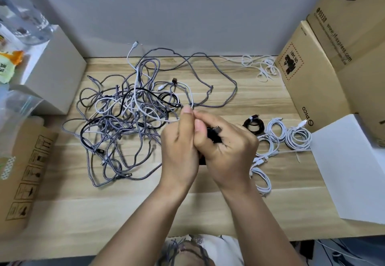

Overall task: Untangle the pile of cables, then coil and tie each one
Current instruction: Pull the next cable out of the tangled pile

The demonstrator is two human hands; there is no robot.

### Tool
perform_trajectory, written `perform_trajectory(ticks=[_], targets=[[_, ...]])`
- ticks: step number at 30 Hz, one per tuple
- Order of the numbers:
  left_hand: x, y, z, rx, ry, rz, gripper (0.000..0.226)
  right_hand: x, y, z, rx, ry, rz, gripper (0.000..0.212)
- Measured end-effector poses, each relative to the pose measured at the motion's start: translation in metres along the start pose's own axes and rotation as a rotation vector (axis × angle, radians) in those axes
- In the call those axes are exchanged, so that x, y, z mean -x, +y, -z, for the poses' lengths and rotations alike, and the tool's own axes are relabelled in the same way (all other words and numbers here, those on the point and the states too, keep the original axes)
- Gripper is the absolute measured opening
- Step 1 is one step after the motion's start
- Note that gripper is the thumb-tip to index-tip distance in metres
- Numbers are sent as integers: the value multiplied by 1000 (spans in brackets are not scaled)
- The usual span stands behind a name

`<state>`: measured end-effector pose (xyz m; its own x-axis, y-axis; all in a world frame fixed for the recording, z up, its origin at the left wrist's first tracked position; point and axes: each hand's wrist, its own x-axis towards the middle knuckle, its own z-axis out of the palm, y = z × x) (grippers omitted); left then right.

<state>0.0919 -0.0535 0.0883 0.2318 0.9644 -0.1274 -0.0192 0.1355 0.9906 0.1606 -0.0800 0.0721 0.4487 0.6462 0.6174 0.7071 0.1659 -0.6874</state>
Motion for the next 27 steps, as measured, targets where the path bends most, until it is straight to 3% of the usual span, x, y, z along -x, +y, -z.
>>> perform_trajectory(ticks=[3,5,11,14,17,19,23,27], targets=[[-12,-4,2,133,-250,100,50,-17,3,-2,-391,-53,-477,22],[-19,-4,3,292,-449,140,39,-28,13,-3,-525,-82,-689,26],[-47,-8,-2,358,-604,214,30,-59,43,-18,-480,-210,-626,36],[-63,-10,-12,428,-559,296,25,-74,63,-27,-520,-286,-610,39],[-78,-15,-23,442,-459,310,23,-95,91,-38,-539,-318,-624,57],[-92,-21,-28,431,-405,321,23,-117,136,-45,-456,-232,-701,59],[-111,-31,-30,373,-339,340,25,-146,242,-51,23,-68,-882,20],[-121,-35,-30,339,-298,358,26,-151,306,-42,504,-252,-1017,35]])
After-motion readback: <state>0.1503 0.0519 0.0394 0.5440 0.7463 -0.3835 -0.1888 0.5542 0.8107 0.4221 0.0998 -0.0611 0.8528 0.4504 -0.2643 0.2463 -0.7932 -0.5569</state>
